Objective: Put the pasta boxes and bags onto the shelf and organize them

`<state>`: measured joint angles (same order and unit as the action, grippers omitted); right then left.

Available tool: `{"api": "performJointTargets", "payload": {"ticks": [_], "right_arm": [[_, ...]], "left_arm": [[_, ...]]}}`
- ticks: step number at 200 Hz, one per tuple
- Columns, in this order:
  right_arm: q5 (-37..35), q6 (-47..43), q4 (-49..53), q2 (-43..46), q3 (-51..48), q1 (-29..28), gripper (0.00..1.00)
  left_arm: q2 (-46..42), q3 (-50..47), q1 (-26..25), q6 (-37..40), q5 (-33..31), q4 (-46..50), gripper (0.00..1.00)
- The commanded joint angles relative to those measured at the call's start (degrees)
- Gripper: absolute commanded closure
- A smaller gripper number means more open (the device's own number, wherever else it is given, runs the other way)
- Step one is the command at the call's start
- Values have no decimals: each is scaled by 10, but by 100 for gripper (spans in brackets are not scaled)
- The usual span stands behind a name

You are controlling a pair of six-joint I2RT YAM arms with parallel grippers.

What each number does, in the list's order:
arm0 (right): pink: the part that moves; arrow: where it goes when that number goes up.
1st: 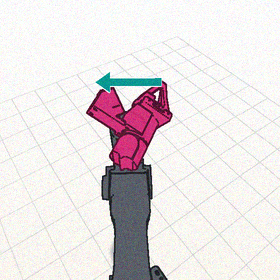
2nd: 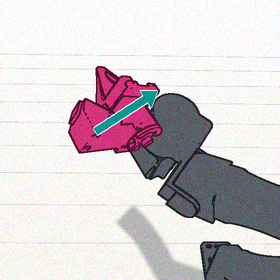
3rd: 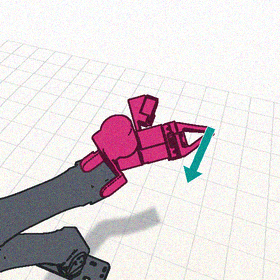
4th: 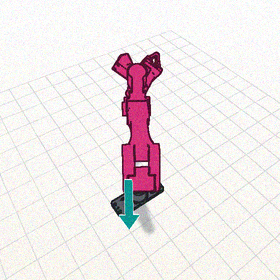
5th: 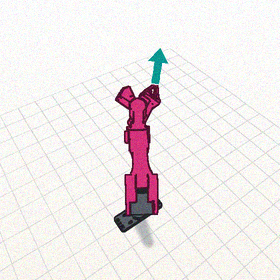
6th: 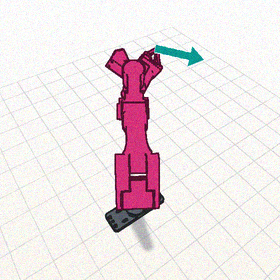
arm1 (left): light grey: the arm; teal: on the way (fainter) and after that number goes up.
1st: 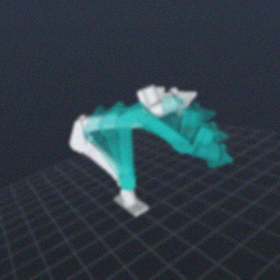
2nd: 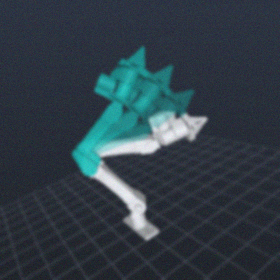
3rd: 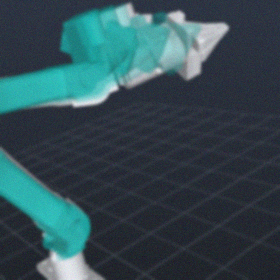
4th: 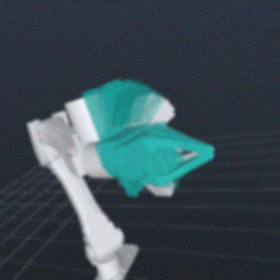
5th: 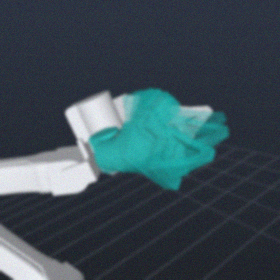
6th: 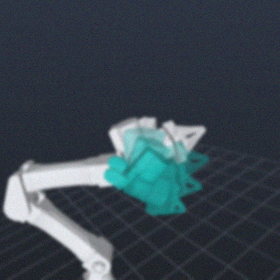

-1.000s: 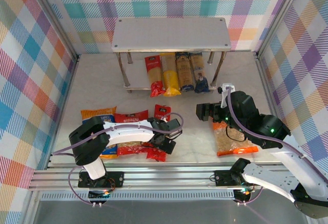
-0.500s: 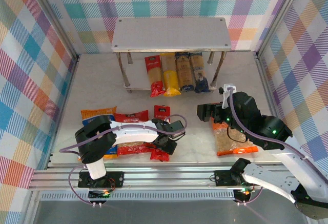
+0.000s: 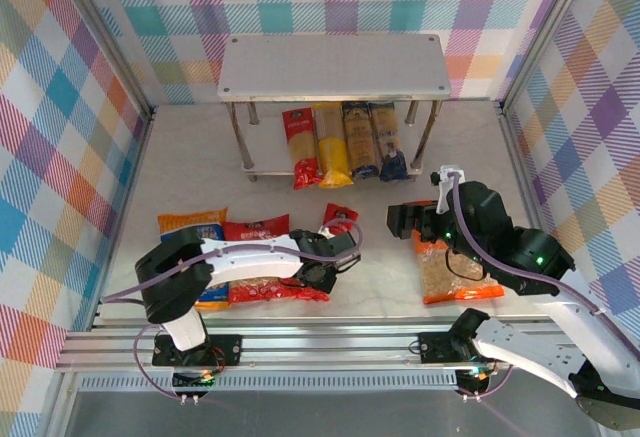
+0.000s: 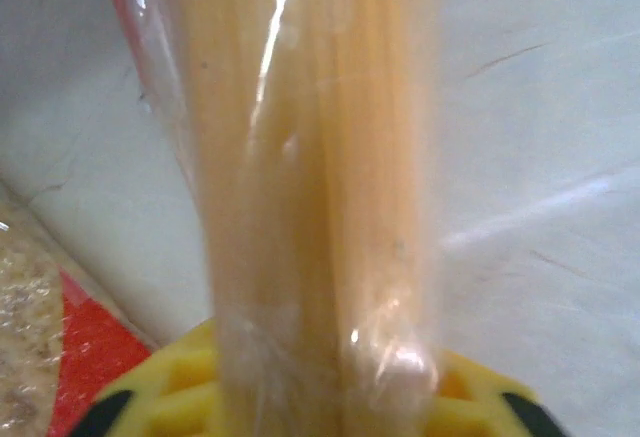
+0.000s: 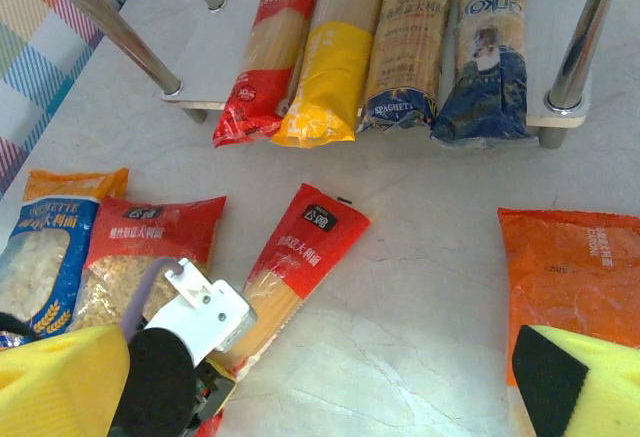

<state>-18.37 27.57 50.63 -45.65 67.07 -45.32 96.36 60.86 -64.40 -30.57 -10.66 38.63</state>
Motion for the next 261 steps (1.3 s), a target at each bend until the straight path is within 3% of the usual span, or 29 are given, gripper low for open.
{"api": "performJointTargets", "payload": {"ticks": [1,59,133,152,175,223,261], "right_arm": [[2,5,-2,3,-1,2,1],[2,10,0,3,1,2,1],[19,8,-24,-24,11,2,1],[26,8,-29,-33,11,2,1],[31,8,-37,-42,13,2,1],[37,2,-41,-61,27,2,1],[42,-5,-42,-77,45,3,1]], "left_arm": [[-7,-16,-1,5,-7,16,97],[-91,-5,19,51,7,67,100],[-318,16,47,98,95,133,100],[-378,14,63,88,80,135,100],[-420,37,104,86,10,151,100],[-333,142,183,146,-105,131,100],[-201,199,268,174,-61,86,100]]}}
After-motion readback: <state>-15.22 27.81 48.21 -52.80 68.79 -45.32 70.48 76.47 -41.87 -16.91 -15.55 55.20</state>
